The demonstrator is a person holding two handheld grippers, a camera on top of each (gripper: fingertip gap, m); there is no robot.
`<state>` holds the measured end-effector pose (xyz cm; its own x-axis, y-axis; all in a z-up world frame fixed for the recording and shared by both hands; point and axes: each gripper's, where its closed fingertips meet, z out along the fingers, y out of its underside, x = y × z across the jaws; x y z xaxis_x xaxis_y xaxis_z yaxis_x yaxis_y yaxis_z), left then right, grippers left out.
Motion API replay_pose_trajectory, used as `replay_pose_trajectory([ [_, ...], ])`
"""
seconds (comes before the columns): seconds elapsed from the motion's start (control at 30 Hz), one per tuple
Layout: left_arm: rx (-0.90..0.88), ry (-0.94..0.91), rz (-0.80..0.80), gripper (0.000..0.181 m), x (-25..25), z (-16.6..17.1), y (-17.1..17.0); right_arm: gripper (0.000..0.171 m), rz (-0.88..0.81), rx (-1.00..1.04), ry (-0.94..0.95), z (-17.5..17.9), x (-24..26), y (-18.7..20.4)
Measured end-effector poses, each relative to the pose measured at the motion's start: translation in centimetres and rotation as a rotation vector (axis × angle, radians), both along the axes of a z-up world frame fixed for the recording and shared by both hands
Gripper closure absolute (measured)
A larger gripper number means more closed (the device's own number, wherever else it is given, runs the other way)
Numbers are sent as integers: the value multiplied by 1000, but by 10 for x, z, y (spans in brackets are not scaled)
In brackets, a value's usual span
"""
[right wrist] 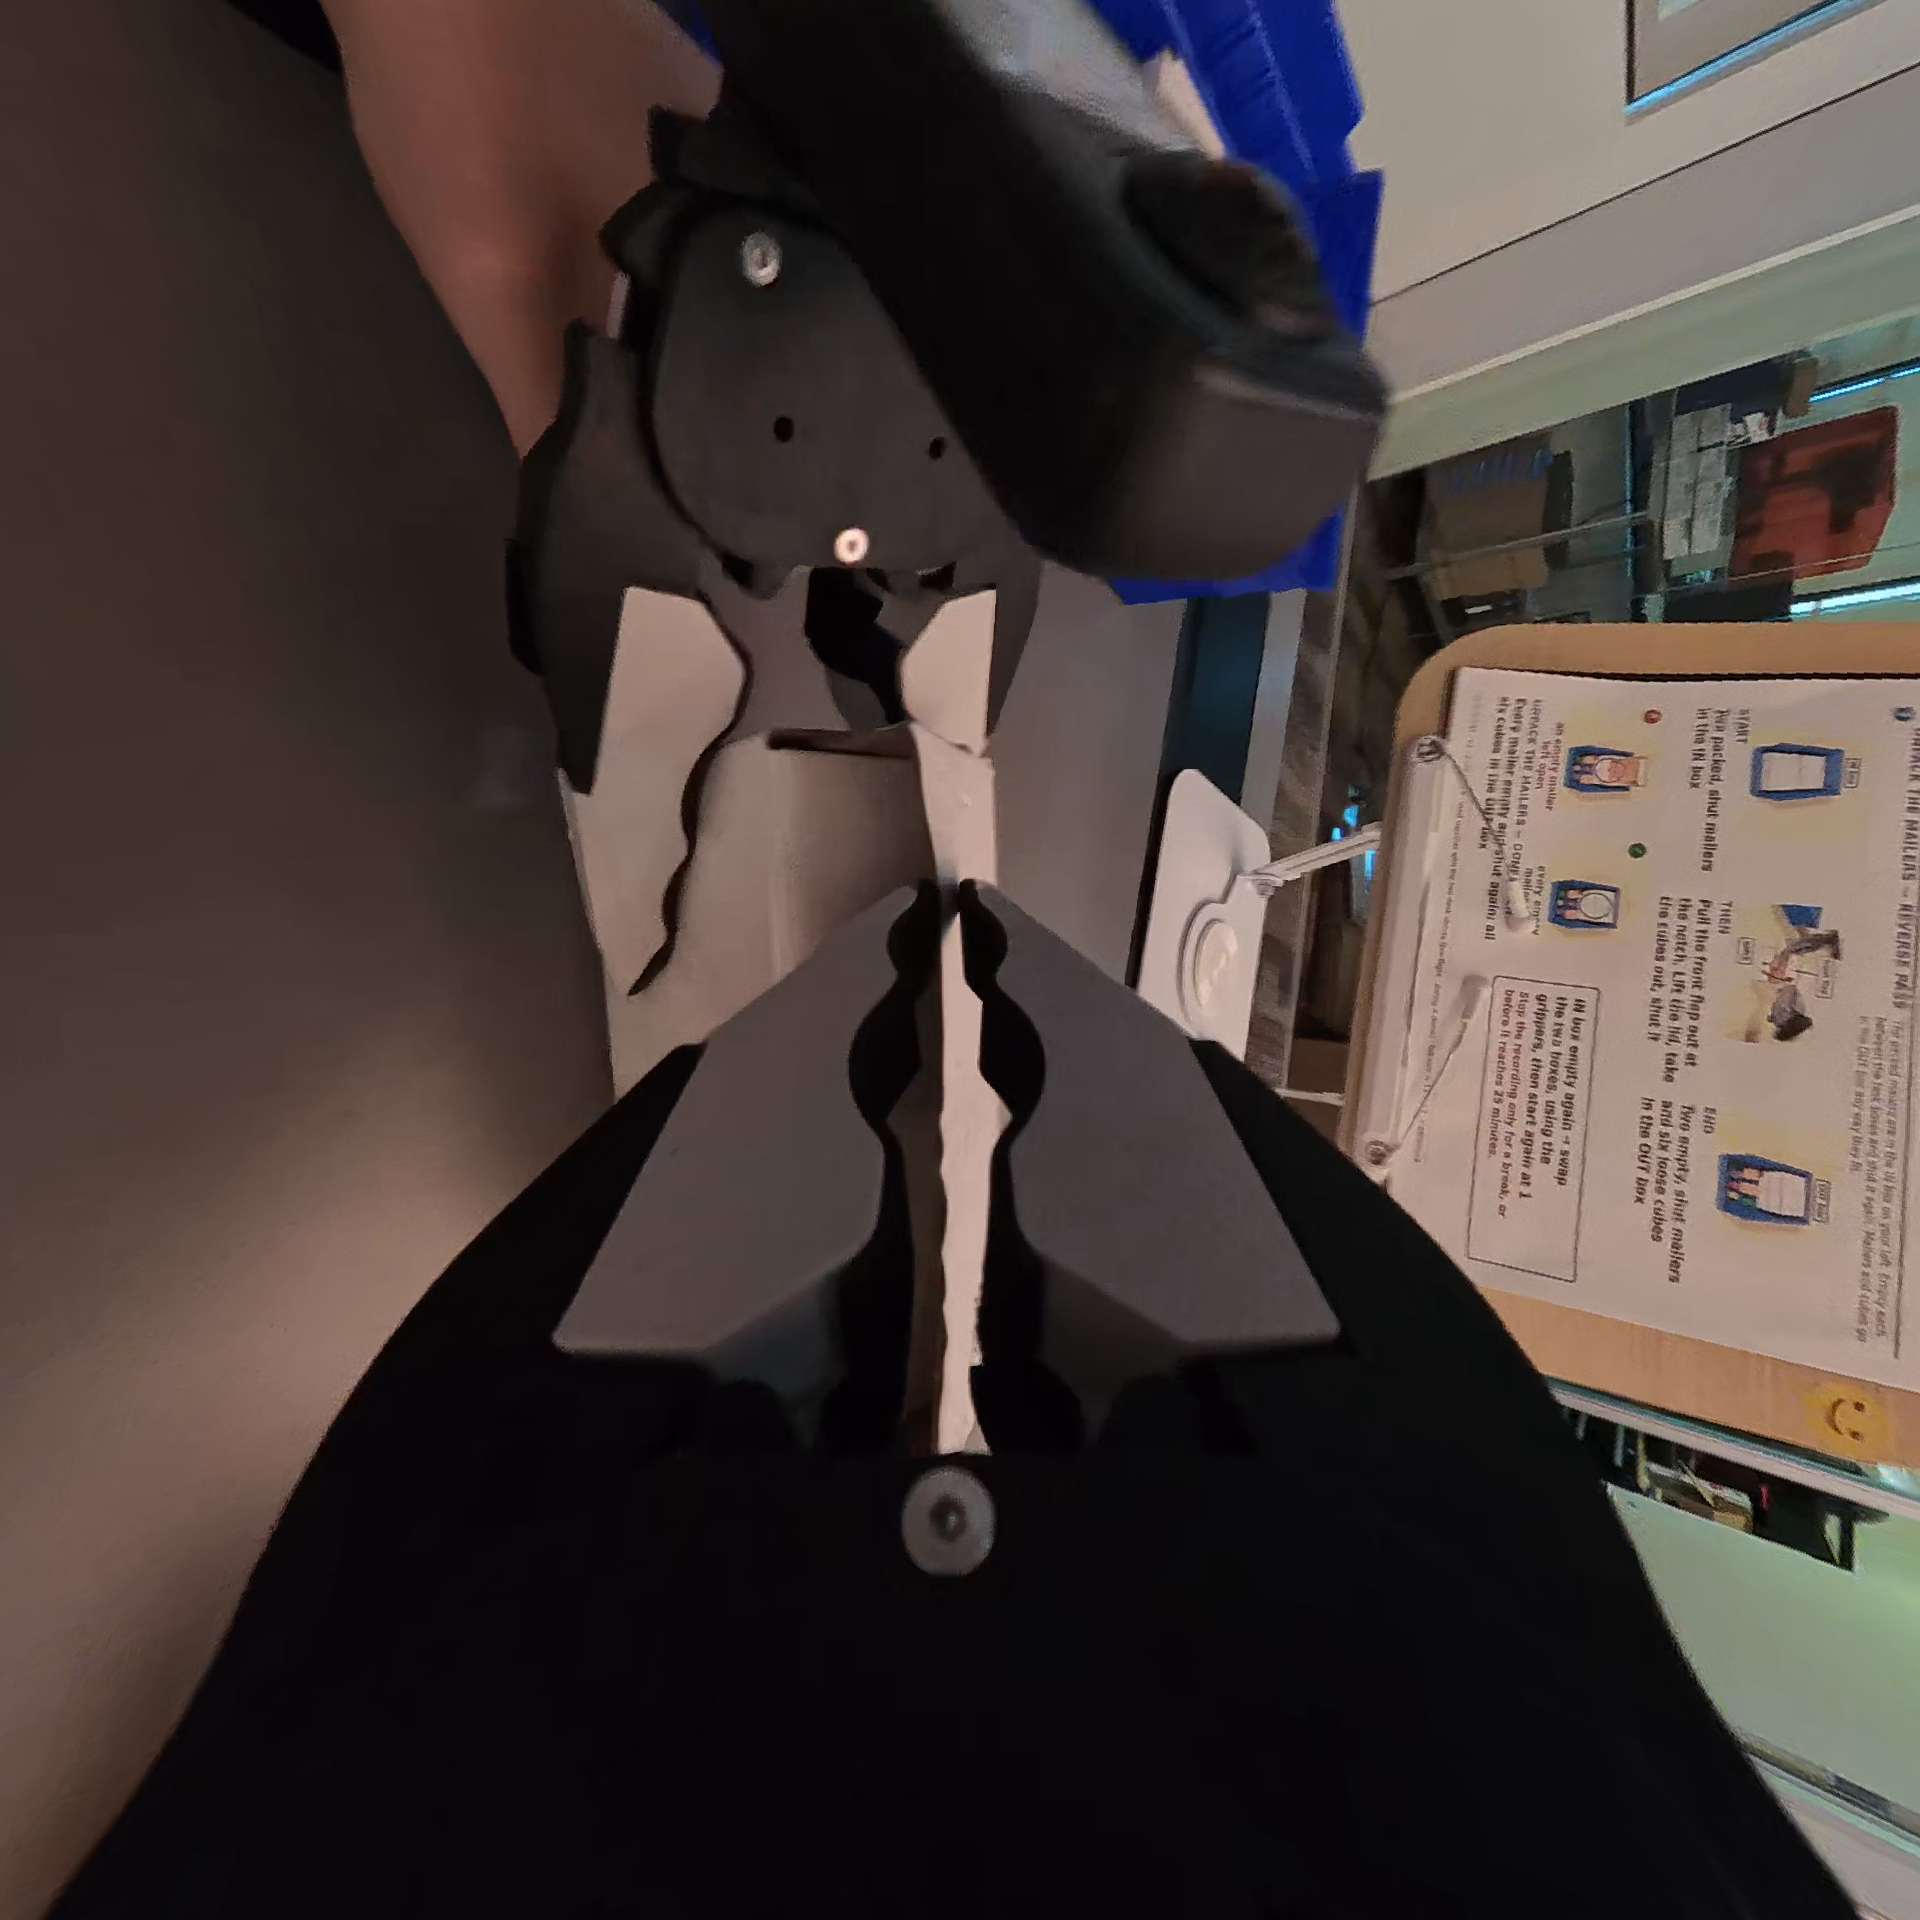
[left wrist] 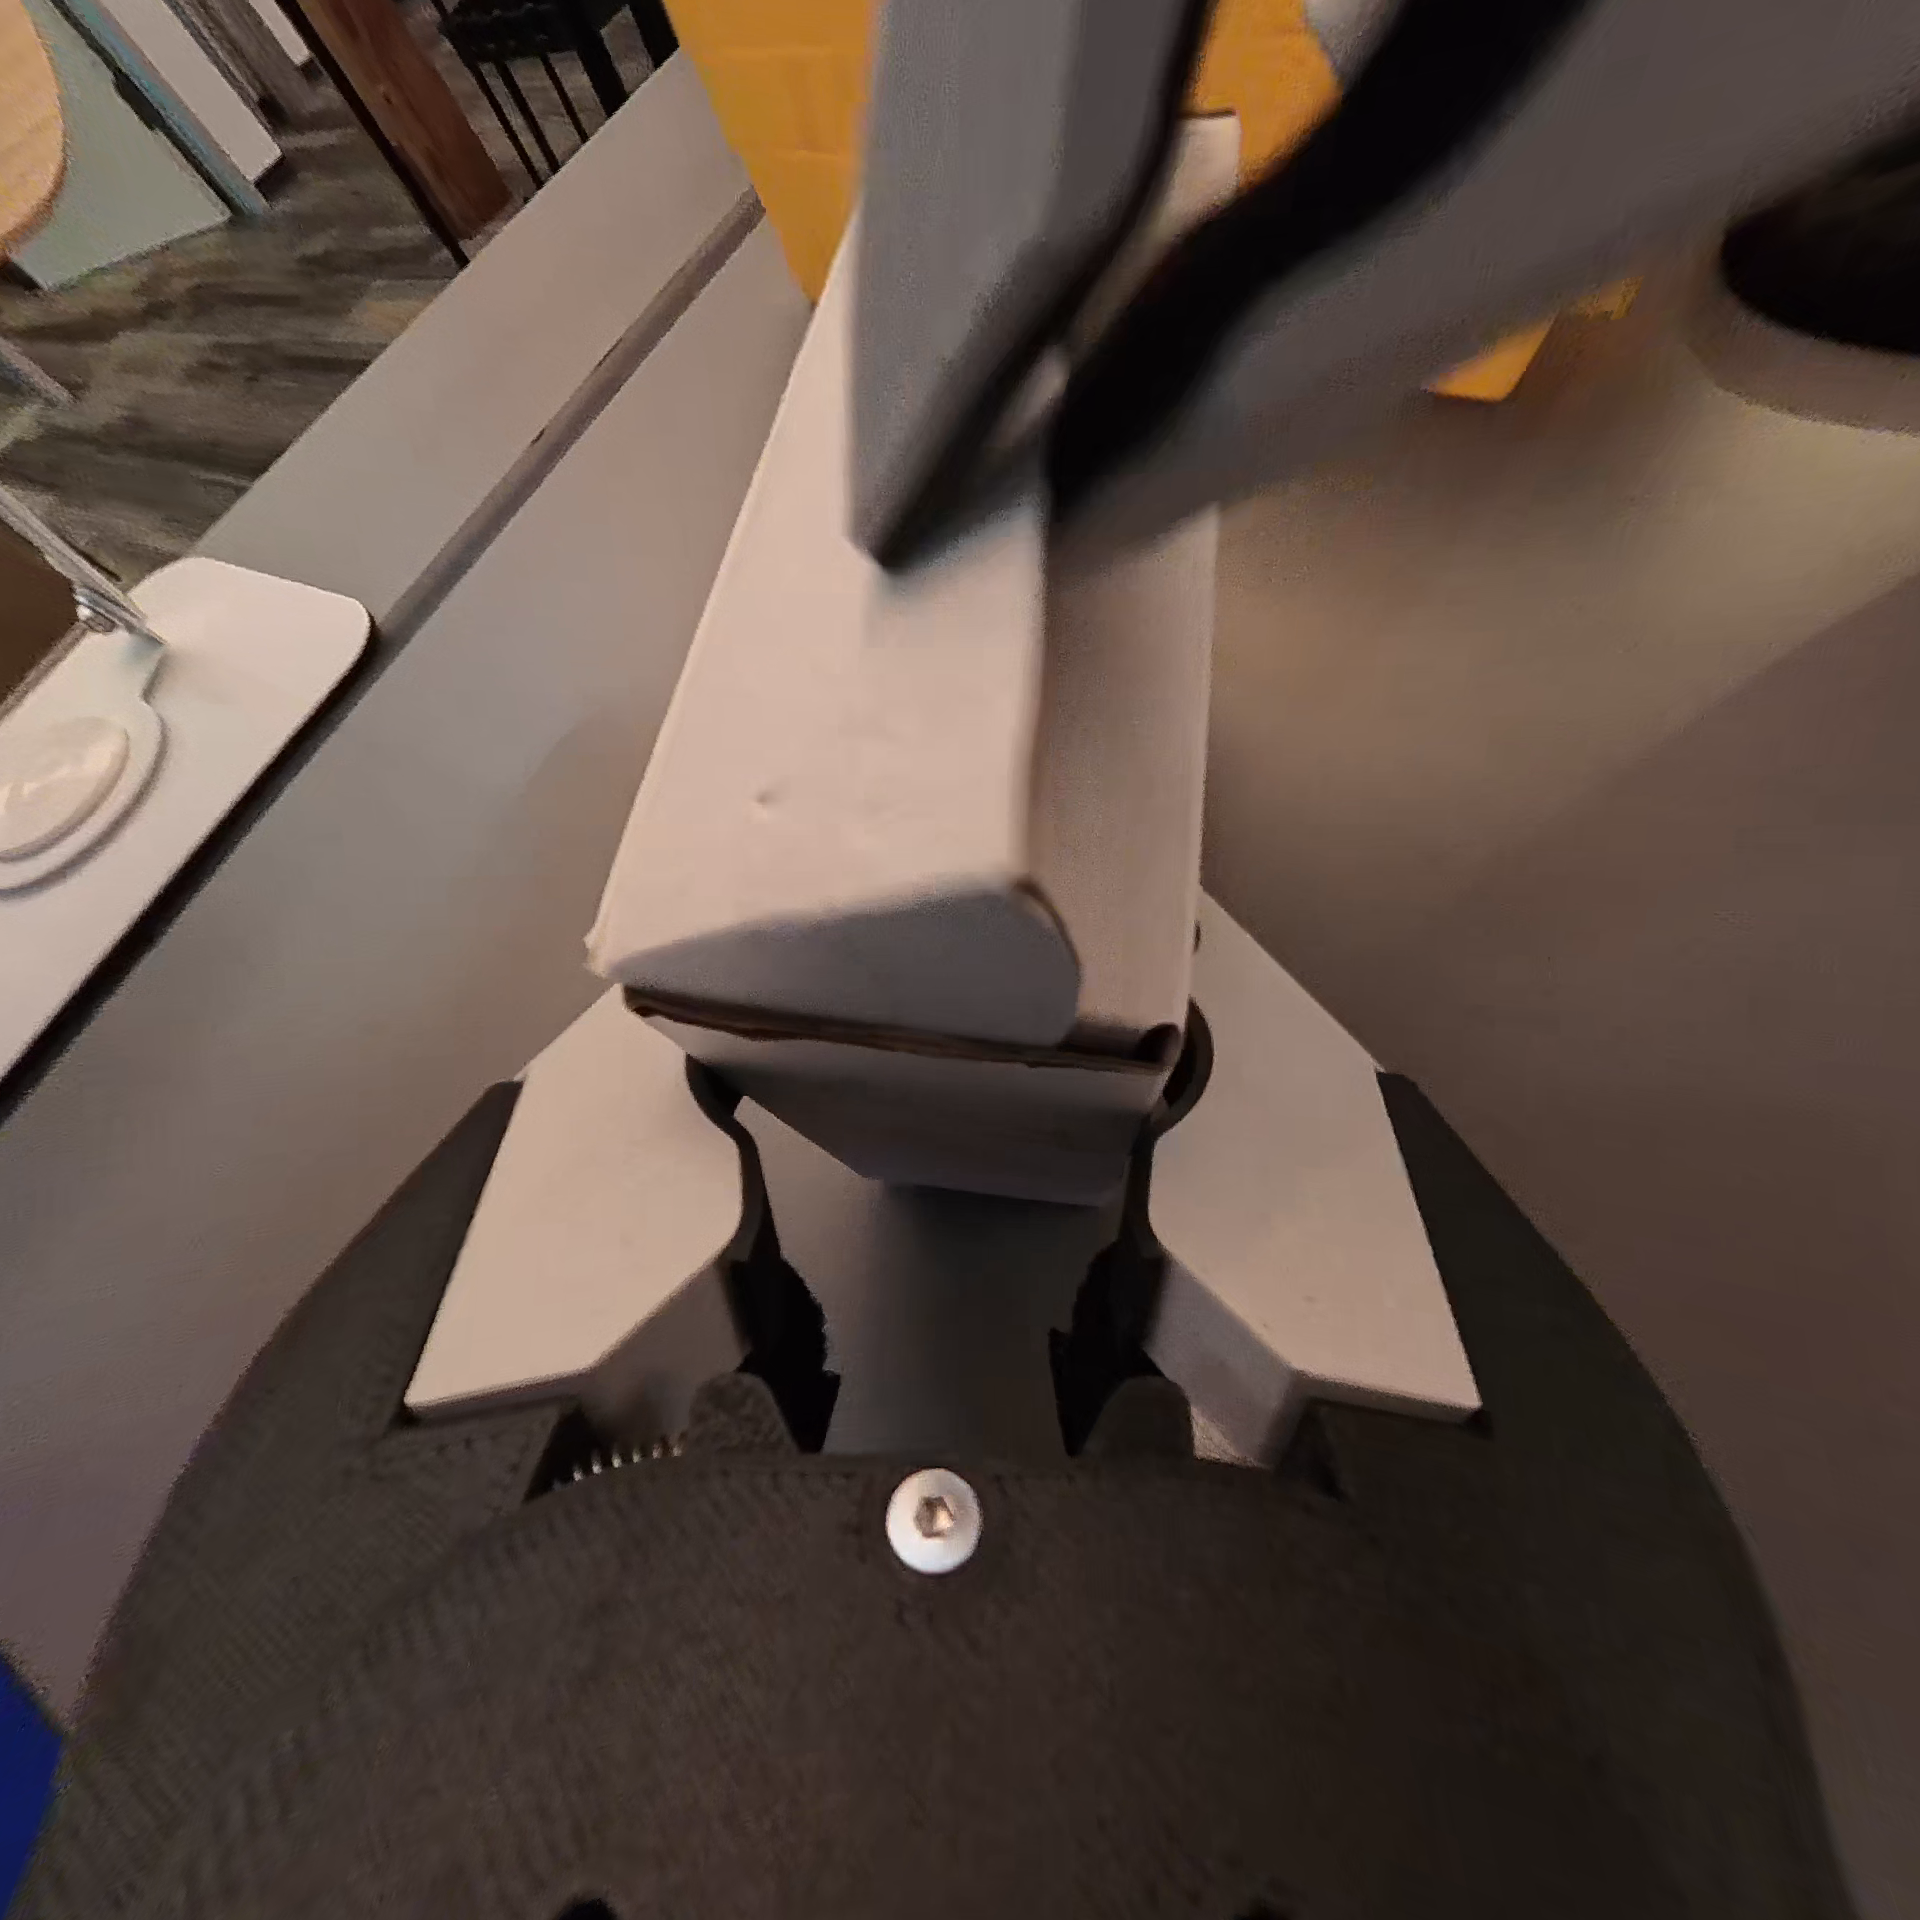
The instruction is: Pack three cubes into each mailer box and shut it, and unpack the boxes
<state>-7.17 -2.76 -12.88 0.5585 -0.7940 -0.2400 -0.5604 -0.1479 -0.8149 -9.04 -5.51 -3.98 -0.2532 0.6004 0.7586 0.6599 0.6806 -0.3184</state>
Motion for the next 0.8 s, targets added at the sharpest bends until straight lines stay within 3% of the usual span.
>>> replay_pose_trajectory([
  [0.03, 25, 14, -13, 104, 1, 1, -1, 170, -7, 24, 42, 10, 0, 2],
  [0.23, 368, 239, -111, 105, 12, 4, -10, 156, 37, -33, 103, 30, 14, -4],
  [0.4, 432, 289, -132, 105, 11, 4, -12, 132, -43, -246, 52, 28, 45, 1],
  [0.5, 495, 334, -147, 105, 10, 3, -12, 136, -62, -398, -7, 15, 64, -1],
  [0.67, 522, 365, -158, 105, 7, 2, -12, 169, -40, -615, -58, 1, 62, -13],
  [0.8, 512, 413, -88, 105, -6, 2, -4, 169, -119, -698, -17, 0, 53, -5],
])
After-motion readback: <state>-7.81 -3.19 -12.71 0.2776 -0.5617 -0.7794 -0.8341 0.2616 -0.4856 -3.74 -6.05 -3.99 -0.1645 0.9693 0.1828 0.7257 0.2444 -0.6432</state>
